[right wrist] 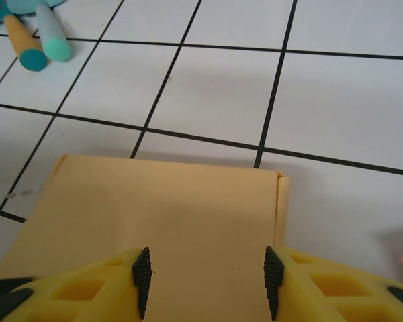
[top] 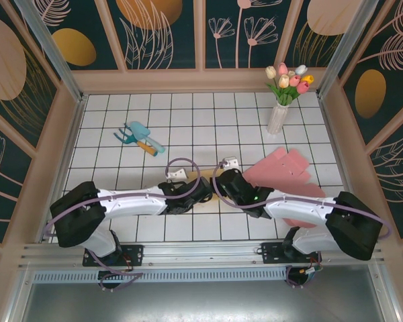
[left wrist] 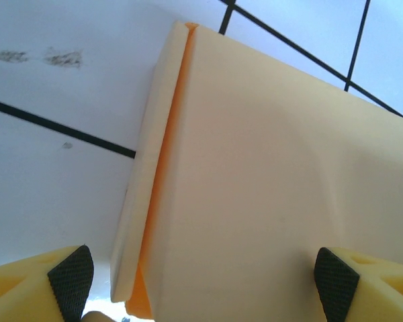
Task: Fold the paper box
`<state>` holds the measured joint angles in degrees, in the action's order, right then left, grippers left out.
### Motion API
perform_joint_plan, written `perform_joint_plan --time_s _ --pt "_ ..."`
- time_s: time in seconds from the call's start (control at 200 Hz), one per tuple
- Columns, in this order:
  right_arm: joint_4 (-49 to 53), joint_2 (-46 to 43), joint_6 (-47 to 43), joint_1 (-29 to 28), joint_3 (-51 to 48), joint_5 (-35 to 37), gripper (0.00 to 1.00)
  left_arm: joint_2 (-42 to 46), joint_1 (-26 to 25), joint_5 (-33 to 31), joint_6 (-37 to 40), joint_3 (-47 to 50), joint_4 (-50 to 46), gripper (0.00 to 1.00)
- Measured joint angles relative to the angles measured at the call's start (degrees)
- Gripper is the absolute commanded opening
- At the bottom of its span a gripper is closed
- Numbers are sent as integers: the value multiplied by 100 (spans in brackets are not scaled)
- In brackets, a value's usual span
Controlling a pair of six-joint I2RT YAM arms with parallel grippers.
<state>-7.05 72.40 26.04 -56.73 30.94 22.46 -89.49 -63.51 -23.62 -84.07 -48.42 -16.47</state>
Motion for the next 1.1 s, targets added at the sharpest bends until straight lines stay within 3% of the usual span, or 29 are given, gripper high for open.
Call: perform_joint_plan --time_s 0.38,0.776,0.966,1.101 --pt "-22 -101 96 295 -573 -310 58 -234 101 -87 151 -175 -35 87" --pt "-573 -42 627 330 -850 -872 57 -667 745 -48 859 -461 142 86" --pt "-776 55 866 328 -887 -909 57 -693 767 -337 1014 -990 -361 89" --pt "-817 90 951 330 -896 -903 57 -299 769 -400 990 -796 -741 89"
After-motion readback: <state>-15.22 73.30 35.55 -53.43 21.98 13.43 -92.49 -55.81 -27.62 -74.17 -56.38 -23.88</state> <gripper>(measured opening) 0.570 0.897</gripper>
